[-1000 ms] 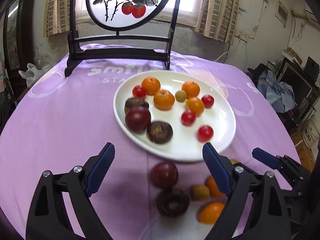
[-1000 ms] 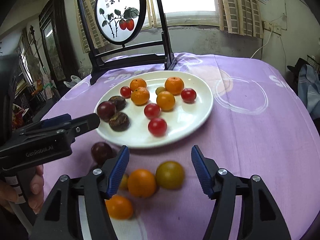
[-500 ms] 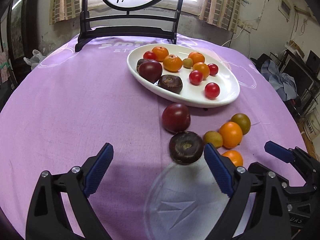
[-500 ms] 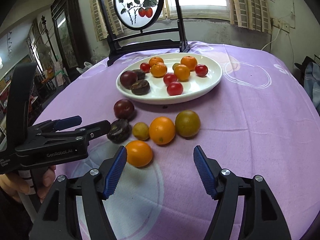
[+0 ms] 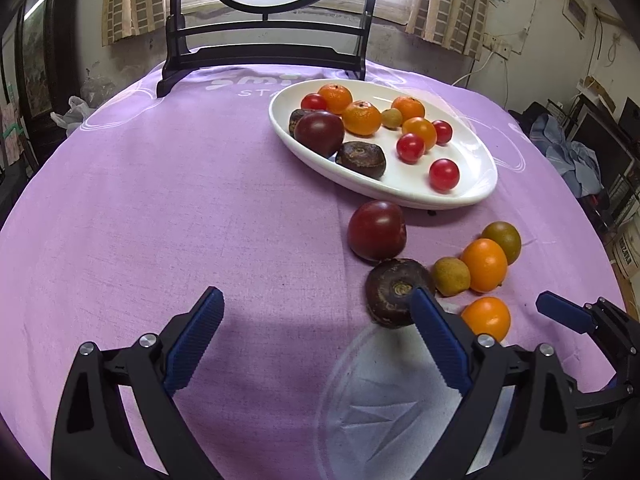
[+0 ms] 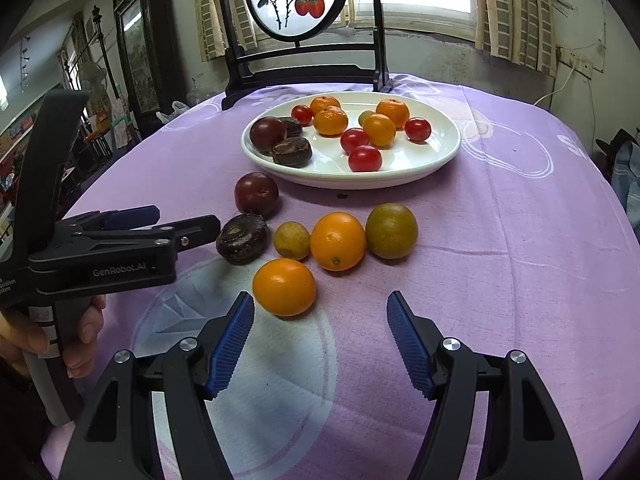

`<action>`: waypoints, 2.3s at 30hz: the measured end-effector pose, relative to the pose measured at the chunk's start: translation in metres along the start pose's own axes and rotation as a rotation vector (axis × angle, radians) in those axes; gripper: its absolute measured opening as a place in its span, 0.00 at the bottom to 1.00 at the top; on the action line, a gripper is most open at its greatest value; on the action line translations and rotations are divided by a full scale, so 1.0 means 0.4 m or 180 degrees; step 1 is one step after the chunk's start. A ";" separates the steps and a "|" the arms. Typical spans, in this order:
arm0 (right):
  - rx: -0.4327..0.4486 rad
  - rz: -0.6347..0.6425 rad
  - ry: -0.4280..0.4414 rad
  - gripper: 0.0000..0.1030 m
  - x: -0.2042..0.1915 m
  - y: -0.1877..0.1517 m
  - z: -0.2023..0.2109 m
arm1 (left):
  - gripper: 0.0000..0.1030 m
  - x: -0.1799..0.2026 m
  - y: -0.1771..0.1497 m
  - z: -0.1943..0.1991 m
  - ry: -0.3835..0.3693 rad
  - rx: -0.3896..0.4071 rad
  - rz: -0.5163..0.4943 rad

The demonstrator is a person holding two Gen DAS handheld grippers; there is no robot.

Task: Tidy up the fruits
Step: 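Reach the right gripper to an orange tangerine and grasp it, then grasp a dark brown fruit with the left gripper while the right holds the tangerine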

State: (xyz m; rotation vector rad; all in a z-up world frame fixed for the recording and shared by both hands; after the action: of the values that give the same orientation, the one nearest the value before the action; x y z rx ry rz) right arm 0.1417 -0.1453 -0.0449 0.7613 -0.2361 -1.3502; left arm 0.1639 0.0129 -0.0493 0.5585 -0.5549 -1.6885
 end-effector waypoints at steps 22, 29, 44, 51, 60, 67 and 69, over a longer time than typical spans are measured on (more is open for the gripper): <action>-0.0113 -0.0075 -0.0226 0.53 -0.056 -0.003 -0.078 | 0.91 -0.011 -0.005 -0.008 0.0000 -0.0063 0.0104; -0.0089 -0.0104 -0.0240 0.39 -0.056 0.007 -0.084 | 0.91 -0.011 -0.004 -0.005 -0.0022 -0.0057 0.0094; -0.0141 -0.0390 -0.0331 0.39 0.034 0.020 -0.036 | 0.91 0.035 -0.012 -0.015 -0.0055 -0.0071 -0.0125; -0.0166 -0.0435 -0.0328 0.39 0.037 0.018 -0.041 | 0.91 0.079 -0.019 -0.046 -0.0098 -0.0178 -0.0347; -0.0167 -0.0437 -0.0329 0.39 0.037 0.015 -0.041 | 0.86 0.078 0.000 -0.063 -0.0001 -0.0190 -0.0307; -0.0158 -0.0417 -0.0326 0.39 0.033 0.014 -0.040 | 0.41 0.088 0.014 -0.051 0.0046 -0.0091 -0.0342; -0.0154 -0.0413 -0.0321 0.39 0.033 0.014 -0.039 | 0.41 0.083 0.014 -0.050 0.0006 -0.0082 -0.0315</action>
State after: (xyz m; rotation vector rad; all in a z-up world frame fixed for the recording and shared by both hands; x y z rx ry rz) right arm 0.1582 -0.1518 -0.0564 0.6781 -0.2362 -1.5141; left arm 0.1750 -0.0220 -0.0631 0.5771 -0.5105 -1.7859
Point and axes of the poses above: each gripper's, at about its wrist camera, not at the fingertips, and z roughly against the way its jaws point, x to its right, y to its top, the point moved 4 cm from there along -z, roughly the way its jaws point, and after that the axes turned 15 degrees about -z, right-handed, at the moved point
